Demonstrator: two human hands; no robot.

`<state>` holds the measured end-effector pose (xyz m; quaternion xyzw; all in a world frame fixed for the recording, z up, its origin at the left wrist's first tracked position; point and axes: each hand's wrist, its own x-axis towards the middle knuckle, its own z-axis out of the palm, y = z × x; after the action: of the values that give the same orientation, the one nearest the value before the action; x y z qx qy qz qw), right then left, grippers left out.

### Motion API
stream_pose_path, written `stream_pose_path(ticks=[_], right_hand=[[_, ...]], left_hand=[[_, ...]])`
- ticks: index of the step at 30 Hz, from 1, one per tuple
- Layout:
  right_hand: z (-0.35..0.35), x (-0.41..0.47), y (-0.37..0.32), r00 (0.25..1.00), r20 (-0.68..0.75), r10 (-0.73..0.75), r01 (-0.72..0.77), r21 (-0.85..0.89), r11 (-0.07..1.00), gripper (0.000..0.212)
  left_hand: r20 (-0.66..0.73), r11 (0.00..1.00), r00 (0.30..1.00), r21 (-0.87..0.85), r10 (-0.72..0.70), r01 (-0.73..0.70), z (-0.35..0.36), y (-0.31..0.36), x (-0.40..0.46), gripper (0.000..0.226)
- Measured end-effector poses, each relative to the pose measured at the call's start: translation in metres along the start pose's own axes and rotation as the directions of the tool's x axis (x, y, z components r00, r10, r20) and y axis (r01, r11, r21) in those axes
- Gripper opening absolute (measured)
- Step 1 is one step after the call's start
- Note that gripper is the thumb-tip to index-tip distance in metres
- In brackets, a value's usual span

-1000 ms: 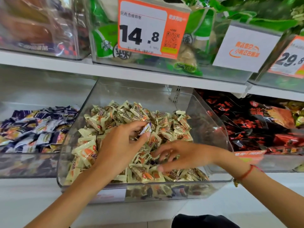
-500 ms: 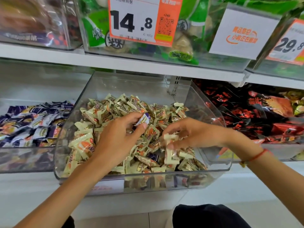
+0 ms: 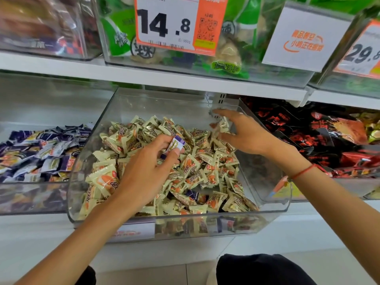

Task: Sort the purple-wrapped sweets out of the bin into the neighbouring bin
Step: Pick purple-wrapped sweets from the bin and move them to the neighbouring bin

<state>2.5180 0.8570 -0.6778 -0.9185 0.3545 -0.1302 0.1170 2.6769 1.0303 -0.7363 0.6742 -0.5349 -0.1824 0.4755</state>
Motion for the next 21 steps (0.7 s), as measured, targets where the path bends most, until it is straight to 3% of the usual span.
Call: stream_pose_path(ticks=[2,4,8,11,14,18,21], right_hand=[[-0.001,-0.002,0.002,1.000,0.008,0.002,-0.002,-0.011,1.000,0.049],[-0.002,-0.009,-0.001,1.000,0.014,-0.025,0.025,0.035,0.999,0.038],[0.019,-0.028,-0.019,0.956,0.248,-0.156,0.126,0.135,0.983,0.024],[0.047,-0.036,-0.033,0.897,0.407,-0.174,0.195,-0.009,0.981,0.024],[0.069,-0.036,-0.041,0.849,0.519,-0.098,0.216,-0.172,0.961,0.028],[0.080,-0.031,-0.052,0.825,0.565,-0.008,0.173,-0.239,0.956,0.006],[0.079,-0.028,-0.058,0.818,0.574,0.046,0.132,-0.264,0.955,0.021]], left_hand=[[0.007,1.000,1.000,-0.003,-0.005,0.005,-0.001,-0.001,0.001,0.043],[0.007,1.000,1.000,-0.021,-0.003,0.003,-0.002,0.000,0.001,0.035],[-0.001,0.999,1.000,-0.028,-0.018,0.018,-0.001,0.003,0.000,0.010],[-0.002,0.998,0.998,-0.020,-0.056,0.056,-0.003,0.006,-0.001,0.008],[0.010,0.997,0.998,-0.015,-0.069,0.070,-0.004,0.009,-0.002,0.006],[0.015,0.998,0.998,0.018,-0.060,0.060,-0.003,0.006,-0.002,0.005],[0.020,0.997,0.998,0.040,-0.060,0.059,-0.003,0.005,-0.002,0.008]])
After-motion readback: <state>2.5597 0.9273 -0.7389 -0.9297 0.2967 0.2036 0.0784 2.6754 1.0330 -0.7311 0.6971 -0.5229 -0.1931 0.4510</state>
